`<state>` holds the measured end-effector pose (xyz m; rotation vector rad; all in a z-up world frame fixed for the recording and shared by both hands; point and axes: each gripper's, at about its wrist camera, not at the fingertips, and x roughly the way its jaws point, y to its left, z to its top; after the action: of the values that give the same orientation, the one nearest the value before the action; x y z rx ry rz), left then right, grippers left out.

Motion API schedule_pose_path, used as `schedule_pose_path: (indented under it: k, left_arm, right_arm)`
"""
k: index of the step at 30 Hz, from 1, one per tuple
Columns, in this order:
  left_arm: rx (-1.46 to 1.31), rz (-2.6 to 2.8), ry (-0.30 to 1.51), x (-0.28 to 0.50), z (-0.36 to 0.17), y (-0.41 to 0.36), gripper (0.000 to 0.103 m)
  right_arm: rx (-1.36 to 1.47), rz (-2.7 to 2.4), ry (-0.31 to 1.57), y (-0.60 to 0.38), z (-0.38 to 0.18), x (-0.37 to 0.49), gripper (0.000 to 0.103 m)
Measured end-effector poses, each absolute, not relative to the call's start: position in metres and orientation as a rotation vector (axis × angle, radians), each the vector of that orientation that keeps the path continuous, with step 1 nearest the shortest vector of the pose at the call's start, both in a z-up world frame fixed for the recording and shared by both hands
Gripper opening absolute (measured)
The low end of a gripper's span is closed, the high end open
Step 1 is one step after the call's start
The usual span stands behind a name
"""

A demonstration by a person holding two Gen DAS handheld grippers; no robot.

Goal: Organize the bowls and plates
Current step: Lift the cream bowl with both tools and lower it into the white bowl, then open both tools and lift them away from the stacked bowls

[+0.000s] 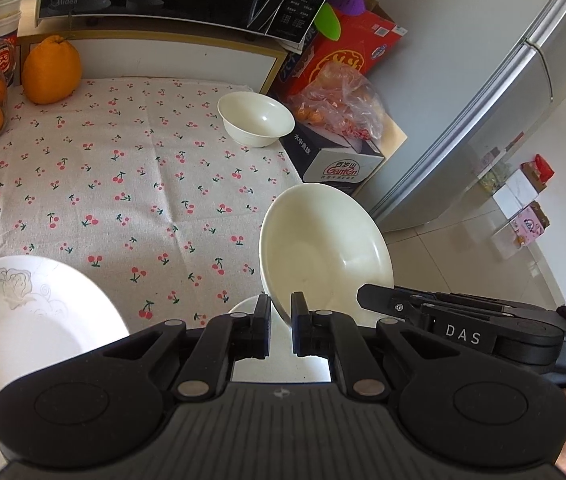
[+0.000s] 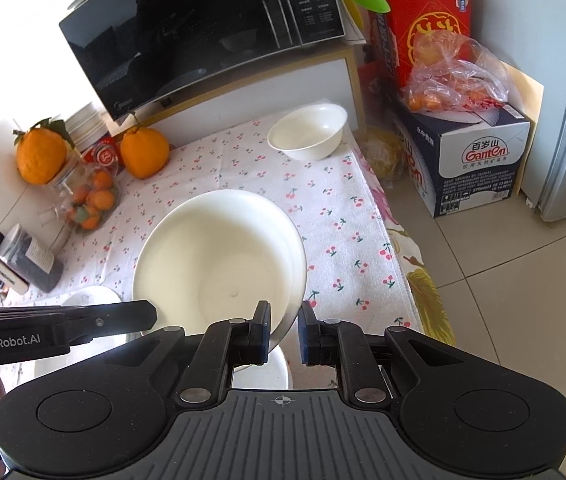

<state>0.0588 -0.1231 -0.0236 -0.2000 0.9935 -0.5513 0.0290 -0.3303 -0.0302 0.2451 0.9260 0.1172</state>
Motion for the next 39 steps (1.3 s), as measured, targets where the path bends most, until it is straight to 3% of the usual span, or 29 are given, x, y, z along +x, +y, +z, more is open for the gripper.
schedule_pose_path:
  k: [23,29,39]
  left_arm:
    - [-0.081,-0.484,1.103,0.028,-0.048,-0.125,0.015]
    - [-0.060,-0.460,1.102,0.028,-0.049,-0.125,0.025]
    - [-0.072,-0.438,1.071,0.029,-0.044,-0.122,0.026]
  right_arm:
    - [0.079,0.164,1.046,-0.298,-0.050,0.009,0.018]
    - [0.061,0.149,1.060,-0.298,-0.052,0.010,0.019]
    - [0.082,0.131,1.034,-0.306,-0.047,0.010,0.021]
